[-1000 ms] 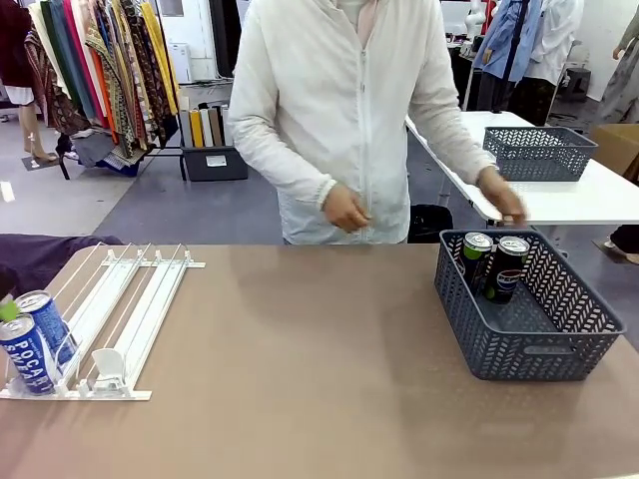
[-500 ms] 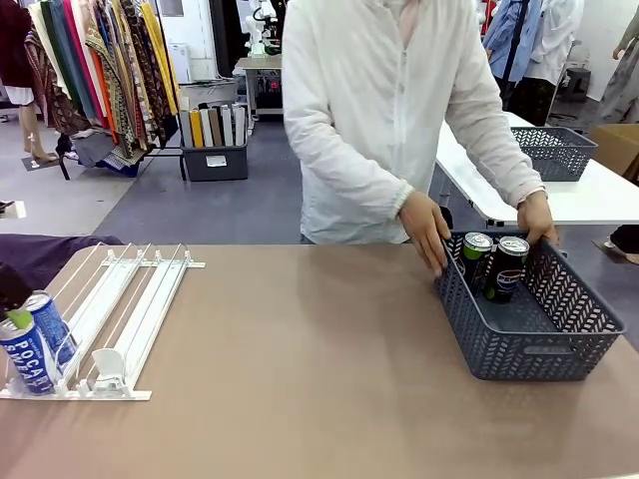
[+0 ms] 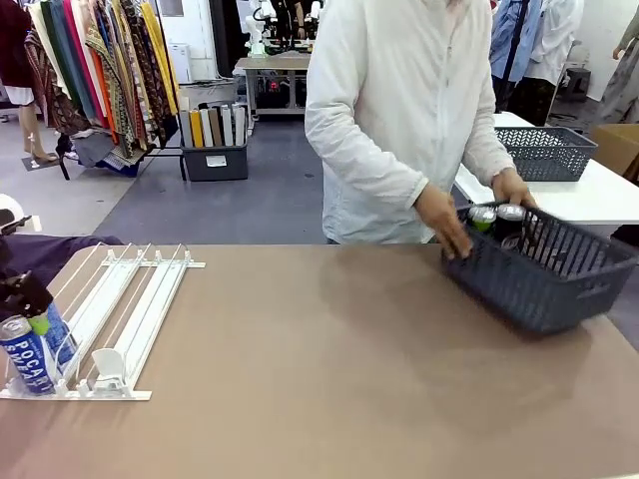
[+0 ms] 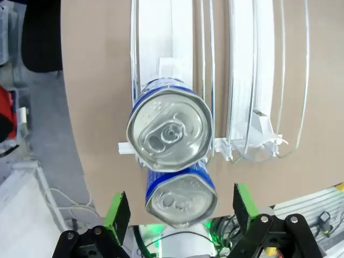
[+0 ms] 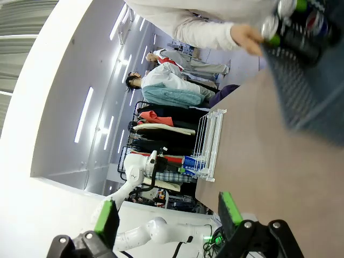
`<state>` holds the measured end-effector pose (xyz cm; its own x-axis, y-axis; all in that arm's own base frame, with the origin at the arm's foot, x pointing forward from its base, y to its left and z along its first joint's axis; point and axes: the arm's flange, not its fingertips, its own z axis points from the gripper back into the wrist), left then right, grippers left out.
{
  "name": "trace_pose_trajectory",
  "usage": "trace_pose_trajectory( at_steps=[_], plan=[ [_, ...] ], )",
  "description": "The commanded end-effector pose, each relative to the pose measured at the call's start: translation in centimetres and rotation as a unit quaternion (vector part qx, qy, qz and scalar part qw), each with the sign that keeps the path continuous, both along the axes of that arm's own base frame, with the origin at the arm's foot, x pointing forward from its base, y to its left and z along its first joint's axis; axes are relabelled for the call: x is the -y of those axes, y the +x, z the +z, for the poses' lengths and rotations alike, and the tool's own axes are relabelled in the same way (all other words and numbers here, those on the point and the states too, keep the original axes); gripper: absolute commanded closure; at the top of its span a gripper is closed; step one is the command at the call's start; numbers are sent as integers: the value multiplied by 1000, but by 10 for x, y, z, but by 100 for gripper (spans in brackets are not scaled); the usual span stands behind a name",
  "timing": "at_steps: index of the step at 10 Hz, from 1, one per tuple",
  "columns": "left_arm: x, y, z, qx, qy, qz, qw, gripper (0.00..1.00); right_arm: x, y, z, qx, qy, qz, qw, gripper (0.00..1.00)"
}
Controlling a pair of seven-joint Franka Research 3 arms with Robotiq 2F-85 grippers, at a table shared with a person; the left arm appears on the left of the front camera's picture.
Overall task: Retrieve and store the cans from the dispenser.
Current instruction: Pick up one can from the Automatic Can Dispenser and place it in the middle of the table.
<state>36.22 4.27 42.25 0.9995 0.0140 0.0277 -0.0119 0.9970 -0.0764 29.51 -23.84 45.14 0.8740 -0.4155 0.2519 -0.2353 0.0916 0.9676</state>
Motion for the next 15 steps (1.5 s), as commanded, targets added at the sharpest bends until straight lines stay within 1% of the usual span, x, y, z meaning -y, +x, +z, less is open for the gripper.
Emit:
trace_pose_trajectory(
  at_steps=[1, 3, 5, 6, 8, 9, 10, 11, 15],
  plan=[
    [14, -30, -37, -3, 13, 12, 1000, 0, 0, -2, 2, 1, -7, 6, 1000, 0],
    [16, -31, -43, -13, 10, 8, 1000, 0, 0, -2, 2, 1, -7, 6, 1000, 0],
    [17, -30, -43, -16, 14, 6, 1000, 0, 0, -2, 2, 1, -7, 6, 1000, 0],
    [18, -31, -43, -23, 18, -1, 1000, 0, 0, -2, 2, 1, -7, 6, 1000, 0],
    [19, -31, -45, -19, 14, -4, 1000, 0, 0, -2, 2, 1, -7, 6, 1000, 0],
    [20, -31, -46, -18, 14, -5, 1000, 37, 0, -2, 2, 1, -7, 6, 1000, 0],
    [20, -31, -47, -19, 14, -5, 1000, 97, 0, -2, 2, 1, -7, 6, 1000, 0],
    [19, -31, -47, -15, 12, -4, 1000, 100, 0, -2, 2, 1, -7, 6, 1000, 0],
    [17, -34, -45, -5, 15, 9, 1000, 100, 0, -2, 2, 1, -7, 6, 1000, 0]
  ],
)
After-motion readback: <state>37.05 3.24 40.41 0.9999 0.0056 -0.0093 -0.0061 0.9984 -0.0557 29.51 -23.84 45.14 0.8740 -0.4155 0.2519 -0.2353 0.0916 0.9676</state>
